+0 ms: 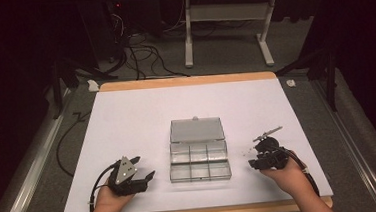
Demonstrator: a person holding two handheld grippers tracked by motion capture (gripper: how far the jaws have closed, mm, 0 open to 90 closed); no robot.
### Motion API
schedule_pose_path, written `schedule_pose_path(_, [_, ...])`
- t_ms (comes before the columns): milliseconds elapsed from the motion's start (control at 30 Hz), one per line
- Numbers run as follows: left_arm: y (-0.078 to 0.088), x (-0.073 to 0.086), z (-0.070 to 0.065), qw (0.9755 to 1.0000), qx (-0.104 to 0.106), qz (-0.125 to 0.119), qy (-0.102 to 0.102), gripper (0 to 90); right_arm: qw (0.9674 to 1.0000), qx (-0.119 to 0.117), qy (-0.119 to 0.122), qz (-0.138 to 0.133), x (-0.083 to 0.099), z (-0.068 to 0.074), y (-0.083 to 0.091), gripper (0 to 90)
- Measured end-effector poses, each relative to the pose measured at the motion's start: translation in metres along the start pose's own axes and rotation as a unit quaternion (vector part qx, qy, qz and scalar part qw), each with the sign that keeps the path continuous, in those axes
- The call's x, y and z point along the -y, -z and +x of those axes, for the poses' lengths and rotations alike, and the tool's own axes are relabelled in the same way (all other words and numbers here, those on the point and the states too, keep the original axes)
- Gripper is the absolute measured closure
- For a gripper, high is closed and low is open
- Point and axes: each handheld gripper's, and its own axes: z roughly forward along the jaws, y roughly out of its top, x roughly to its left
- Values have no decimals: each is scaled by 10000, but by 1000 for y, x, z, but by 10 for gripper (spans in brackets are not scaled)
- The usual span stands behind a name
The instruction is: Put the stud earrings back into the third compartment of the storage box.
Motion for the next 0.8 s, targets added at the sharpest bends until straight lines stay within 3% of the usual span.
schedule_pose_path(400, [0, 0, -1, 10000, -10, 25, -5, 274, 9982, 10, 369, 472, -9, 6, -2, 581])
schedule_pose_path(800, [-1, 0, -1, 10000, -2, 33, -25, 275, 9944, -46, 507, 922, -25, 10, 3, 601])
